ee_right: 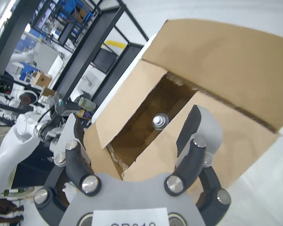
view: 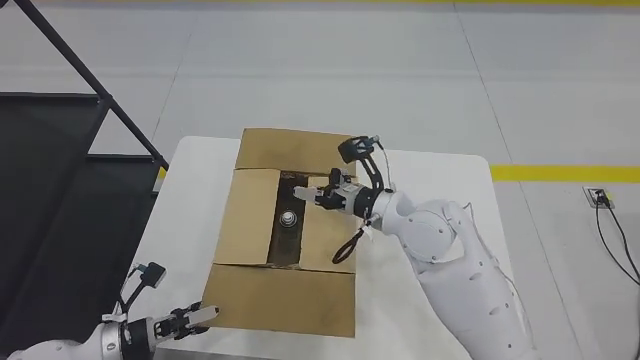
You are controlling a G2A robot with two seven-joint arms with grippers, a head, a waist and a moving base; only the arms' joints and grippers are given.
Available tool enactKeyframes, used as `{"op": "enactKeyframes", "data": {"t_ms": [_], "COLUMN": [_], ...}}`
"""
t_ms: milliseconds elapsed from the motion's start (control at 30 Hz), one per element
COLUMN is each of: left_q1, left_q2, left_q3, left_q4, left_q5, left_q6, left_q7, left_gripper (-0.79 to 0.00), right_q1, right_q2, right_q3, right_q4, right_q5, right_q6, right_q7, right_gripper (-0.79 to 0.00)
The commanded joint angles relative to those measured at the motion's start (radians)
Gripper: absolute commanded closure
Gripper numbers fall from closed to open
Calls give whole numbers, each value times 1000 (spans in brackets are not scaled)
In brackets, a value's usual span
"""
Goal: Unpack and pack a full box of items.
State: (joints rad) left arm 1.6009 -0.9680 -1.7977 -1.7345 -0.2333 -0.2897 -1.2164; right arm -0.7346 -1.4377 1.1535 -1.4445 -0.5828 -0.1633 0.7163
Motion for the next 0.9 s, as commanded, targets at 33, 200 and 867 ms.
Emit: {"op": "enactKeyframes", "data": {"t_ms": [33,200,867], "left_q1": [8,23,-39], "left_q2": [1,2,2], "left_q3": [5,-7,13], "left_q4": [-23,-59,-143], "left_q5": [-32,-95,-178], "left_q6": [-16,-37,33], "left_q7": [-1,6,174], "left_gripper": [-785,-785,-785], "right_q1": [8,50,381], "right_q2": [2,4,-68], "right_q3": [36,70,-48], "right_q4": [42,132,817], "right_q5": [43,47,138], "right_q6": [-17,4,-51], "right_q7": [-68,-143,-304], "right_gripper": [-785,-785,-785]}}
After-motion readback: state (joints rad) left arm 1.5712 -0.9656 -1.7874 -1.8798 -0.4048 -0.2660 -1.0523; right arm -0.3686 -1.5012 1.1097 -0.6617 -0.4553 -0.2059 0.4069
